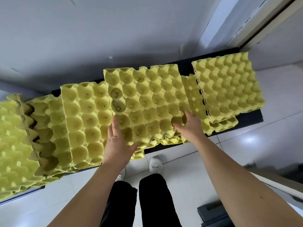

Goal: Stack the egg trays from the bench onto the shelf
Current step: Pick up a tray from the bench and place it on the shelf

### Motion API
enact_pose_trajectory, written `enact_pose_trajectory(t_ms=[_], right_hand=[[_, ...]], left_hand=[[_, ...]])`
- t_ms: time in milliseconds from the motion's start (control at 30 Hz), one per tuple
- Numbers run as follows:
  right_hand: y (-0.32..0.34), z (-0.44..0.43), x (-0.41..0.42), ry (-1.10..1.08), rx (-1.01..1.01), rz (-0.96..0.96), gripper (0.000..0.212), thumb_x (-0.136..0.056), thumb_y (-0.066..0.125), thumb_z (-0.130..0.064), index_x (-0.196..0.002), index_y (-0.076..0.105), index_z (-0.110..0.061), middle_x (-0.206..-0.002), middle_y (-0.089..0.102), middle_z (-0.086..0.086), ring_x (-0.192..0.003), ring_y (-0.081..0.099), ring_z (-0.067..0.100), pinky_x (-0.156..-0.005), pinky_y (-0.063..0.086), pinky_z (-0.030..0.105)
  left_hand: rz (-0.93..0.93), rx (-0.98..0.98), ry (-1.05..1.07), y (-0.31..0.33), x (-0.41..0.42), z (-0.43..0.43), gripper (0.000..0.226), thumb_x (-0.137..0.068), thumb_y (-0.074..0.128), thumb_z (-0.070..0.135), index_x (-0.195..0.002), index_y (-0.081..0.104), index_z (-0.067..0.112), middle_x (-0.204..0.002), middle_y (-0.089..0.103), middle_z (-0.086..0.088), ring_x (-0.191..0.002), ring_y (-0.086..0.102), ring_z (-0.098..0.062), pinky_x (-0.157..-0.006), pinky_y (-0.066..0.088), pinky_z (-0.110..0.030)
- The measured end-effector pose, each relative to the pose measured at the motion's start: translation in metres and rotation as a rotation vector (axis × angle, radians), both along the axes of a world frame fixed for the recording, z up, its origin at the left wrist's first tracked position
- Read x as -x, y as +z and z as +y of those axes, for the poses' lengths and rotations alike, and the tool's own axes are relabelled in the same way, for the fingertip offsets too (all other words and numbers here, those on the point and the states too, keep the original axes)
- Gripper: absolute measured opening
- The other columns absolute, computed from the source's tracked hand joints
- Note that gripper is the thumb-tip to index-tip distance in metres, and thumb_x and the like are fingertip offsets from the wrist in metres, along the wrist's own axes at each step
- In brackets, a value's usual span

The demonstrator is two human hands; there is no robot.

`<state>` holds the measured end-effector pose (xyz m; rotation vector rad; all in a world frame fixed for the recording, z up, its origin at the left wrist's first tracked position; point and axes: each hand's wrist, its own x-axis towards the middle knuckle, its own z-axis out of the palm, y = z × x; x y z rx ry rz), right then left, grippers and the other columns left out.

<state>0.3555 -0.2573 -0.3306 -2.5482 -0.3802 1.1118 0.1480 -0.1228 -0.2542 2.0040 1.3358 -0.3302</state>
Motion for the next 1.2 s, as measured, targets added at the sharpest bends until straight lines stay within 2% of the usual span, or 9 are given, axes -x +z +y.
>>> enact_pose_trajectory(t_ms=[233,400,500,600,733,800,900,1100,1200], right_hand=[[0.055,-0.002,0.000,-0.065,-0.164,-0.093,0.070,-0.081,0.068,-0.041,-0.142,0.037,-0.023,-0.138,0.035,0.014,-0.128,0.039,0.035,-0.098,0.045,0.051],[0.135,0.014,0.011,0.008,-0.331,-0.268,0.062,-0.086,0.063,-0.042,-0.139,0.040,-0.022,-0.144,0.033,0.009,-0.135,0.030,0.029,-0.106,0.037,0.047],[0.188,0.032,0.025,0.061,-0.443,-0.349,0.054,-0.087,0.063,-0.038,-0.135,0.045,-0.022,-0.143,0.035,0.009,-0.134,0.032,0.027,-0.106,0.037,0.047],[0.240,0.054,0.044,0.123,-0.537,-0.420,0.050,-0.087,0.063,-0.034,-0.133,0.049,-0.021,-0.139,0.039,0.008,-0.129,0.034,0.027,-0.104,0.038,0.043],[0.309,0.085,0.082,0.226,-0.647,-0.509,0.052,-0.087,0.063,-0.038,-0.134,0.049,-0.019,-0.136,0.041,0.011,-0.128,0.036,0.027,-0.106,0.034,0.040],[0.342,0.097,0.106,0.271,-0.710,-0.537,0.052,-0.088,0.061,-0.039,-0.134,0.049,-0.019,-0.136,0.039,0.012,-0.127,0.035,0.028,-0.107,0.034,0.041],[0.389,0.110,0.150,0.327,-0.807,-0.563,0.049,-0.091,0.056,-0.040,-0.135,0.049,-0.020,-0.138,0.038,0.012,-0.128,0.032,0.027,-0.104,0.032,0.037],[0.464,0.131,0.266,0.386,-1.014,-0.614,0.045,-0.090,0.056,-0.038,-0.130,0.055,-0.017,-0.133,0.043,0.015,-0.125,0.037,0.030,-0.099,0.032,0.030],[0.497,0.137,0.332,0.418,-1.113,-0.610,0.044,-0.089,0.058,-0.037,-0.128,0.057,-0.017,-0.129,0.046,0.015,-0.122,0.041,0.031,-0.099,0.034,0.033]], left_hand=[[-0.134,-0.029,0.061,0.049,0.001,0.006,0.112,-0.080,0.073,0.038,-0.153,-0.010,0.020,-0.161,0.005,-0.001,-0.133,0.041,-0.027,-0.094,0.041,-0.034],[-0.316,-0.128,0.171,0.105,0.020,0.016,0.106,-0.073,0.079,0.031,-0.153,0.010,0.020,-0.151,0.030,-0.001,-0.126,0.043,-0.016,-0.090,0.039,-0.027],[-0.397,-0.197,0.276,0.145,0.039,0.023,0.101,-0.070,0.080,0.029,-0.150,0.019,0.020,-0.146,0.037,-0.003,-0.128,0.042,-0.017,-0.100,0.041,-0.034],[-0.465,-0.262,0.354,0.190,0.063,0.027,0.095,-0.067,0.078,0.032,-0.146,0.026,0.021,-0.140,0.043,0.000,-0.123,0.047,-0.019,-0.096,0.044,-0.037],[-0.554,-0.374,0.439,0.249,0.110,0.033,0.095,-0.067,0.078,0.037,-0.147,0.026,0.025,-0.138,0.048,0.001,-0.122,0.050,-0.019,-0.098,0.046,-0.040],[-0.612,-0.430,0.483,0.279,0.139,0.036,0.089,-0.069,0.078,0.036,-0.144,0.030,0.029,-0.131,0.052,0.005,-0.113,0.055,-0.014,-0.089,0.048,-0.032],[-0.707,-0.513,0.534,0.320,0.187,0.037,0.079,-0.074,0.078,0.027,-0.139,0.034,0.032,-0.119,0.057,0.014,-0.096,0.056,0.004,-0.072,0.042,-0.013],[-0.819,-0.694,0.576,0.384,0.311,0.032,0.076,-0.075,0.078,0.026,-0.138,0.036,0.034,-0.107,0.053,0.031,-0.091,0.050,0.023,-0.065,0.039,0.000],[-0.828,-0.784,0.590,0.415,0.381,0.028,0.078,-0.075,0.077,0.026,-0.140,0.036,0.029,-0.112,0.054,0.027,-0.094,0.049,0.022,-0.068,0.039,0.002]])
